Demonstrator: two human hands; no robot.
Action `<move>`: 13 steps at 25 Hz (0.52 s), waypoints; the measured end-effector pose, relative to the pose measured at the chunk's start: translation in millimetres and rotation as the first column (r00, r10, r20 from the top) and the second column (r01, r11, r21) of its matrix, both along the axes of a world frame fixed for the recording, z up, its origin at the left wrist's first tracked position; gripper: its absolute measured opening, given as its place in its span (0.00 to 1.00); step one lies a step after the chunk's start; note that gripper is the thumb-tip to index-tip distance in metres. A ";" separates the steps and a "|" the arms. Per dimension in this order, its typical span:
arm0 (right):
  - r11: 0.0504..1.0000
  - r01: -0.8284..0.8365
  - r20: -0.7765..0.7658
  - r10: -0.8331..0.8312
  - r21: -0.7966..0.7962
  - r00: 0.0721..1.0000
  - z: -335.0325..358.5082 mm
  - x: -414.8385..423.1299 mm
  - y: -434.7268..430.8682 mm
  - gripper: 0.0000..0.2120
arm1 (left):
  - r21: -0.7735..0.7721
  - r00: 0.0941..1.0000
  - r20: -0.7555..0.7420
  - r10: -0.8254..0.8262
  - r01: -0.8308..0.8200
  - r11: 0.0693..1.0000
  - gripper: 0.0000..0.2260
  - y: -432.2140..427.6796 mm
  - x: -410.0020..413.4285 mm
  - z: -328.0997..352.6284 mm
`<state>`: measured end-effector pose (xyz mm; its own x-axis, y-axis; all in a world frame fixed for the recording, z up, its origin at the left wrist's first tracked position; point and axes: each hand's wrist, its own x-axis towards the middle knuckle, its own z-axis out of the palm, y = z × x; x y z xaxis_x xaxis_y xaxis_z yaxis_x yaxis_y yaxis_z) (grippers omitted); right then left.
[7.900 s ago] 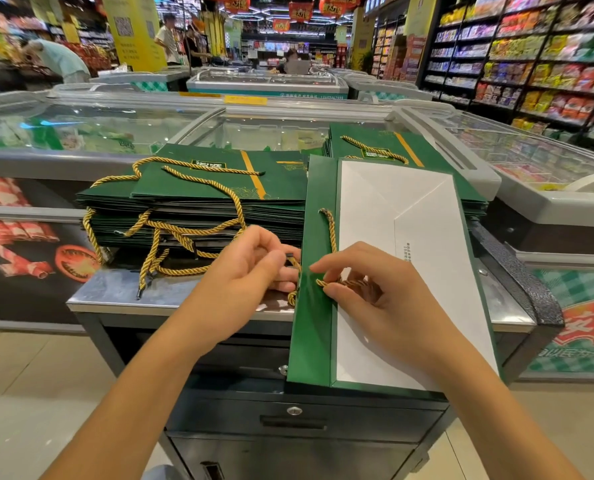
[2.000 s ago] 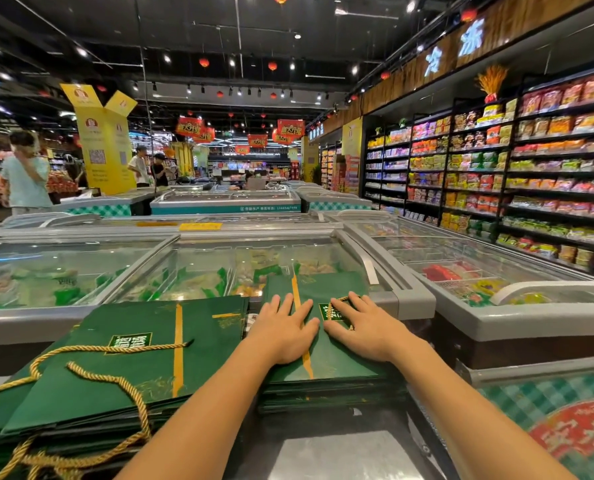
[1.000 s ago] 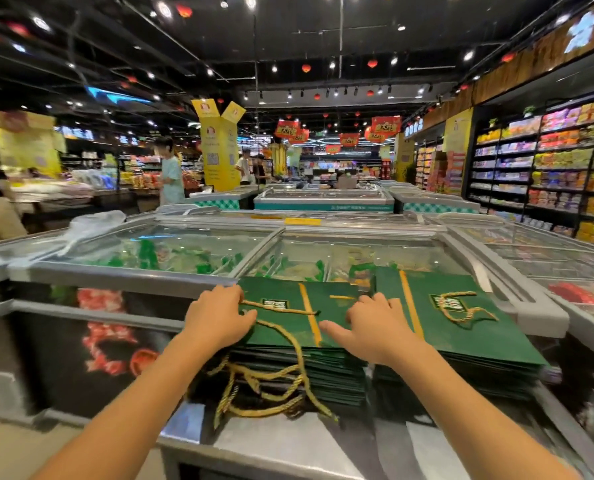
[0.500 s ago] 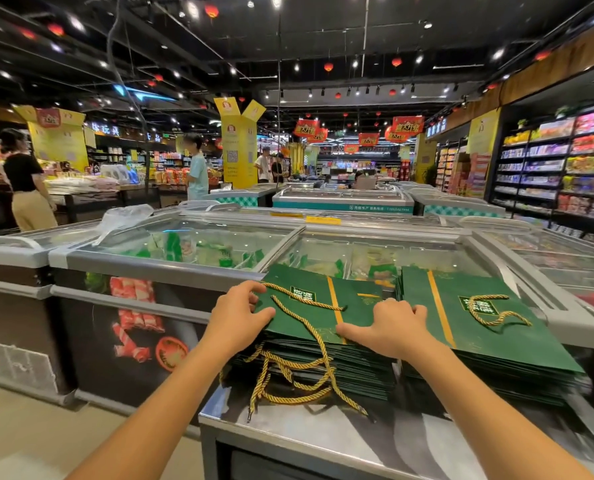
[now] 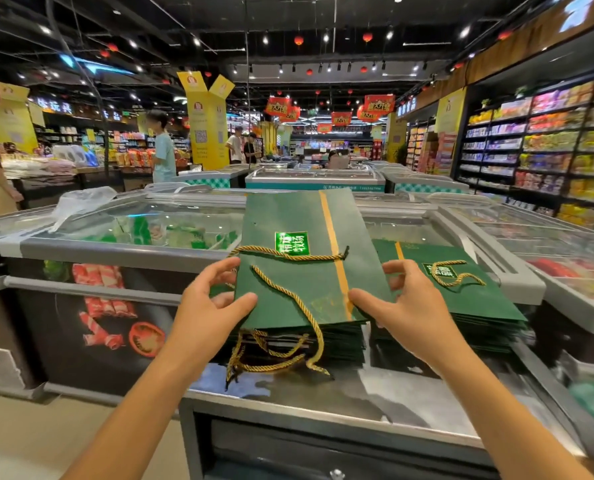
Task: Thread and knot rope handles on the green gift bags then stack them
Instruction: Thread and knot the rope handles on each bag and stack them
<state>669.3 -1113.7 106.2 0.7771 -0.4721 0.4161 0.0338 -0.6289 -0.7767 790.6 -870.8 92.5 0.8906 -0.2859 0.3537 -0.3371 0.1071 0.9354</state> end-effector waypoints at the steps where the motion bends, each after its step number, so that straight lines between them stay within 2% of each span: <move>1: 0.999 0.002 0.013 -0.003 0.051 1.000 -5.7 -13.4 -1.4 0.26 | -0.017 0.999 -0.025 -0.036 0.036 0.999 0.24 -4.1 -8.1 -6.1; 5: 0.990 0.074 0.063 -0.082 0.119 0.995 -45.4 -56.4 -10.1 0.26 | 0.030 0.989 -0.055 -0.135 0.137 0.990 0.27 -24.7 -27.4 -36.2; 9: 0.980 0.089 0.079 -0.104 0.176 0.991 -78.7 -91.2 -15.3 0.26 | 0.089 0.990 -0.100 -0.100 0.109 0.990 0.25 -42.5 -35.7 -61.8; 13: 0.982 0.150 0.035 -0.155 0.113 0.987 -104.5 -109.2 -20.1 0.27 | 0.119 0.992 -0.059 -0.112 0.119 0.986 0.22 -53.0 -48.5 -77.3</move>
<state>560.1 -1133.7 1.7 0.6749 -0.6284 0.3869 -0.0212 -0.5406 -0.8410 742.1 -923.8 15.2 0.8654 -0.4259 0.2639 -0.2796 0.0266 0.9597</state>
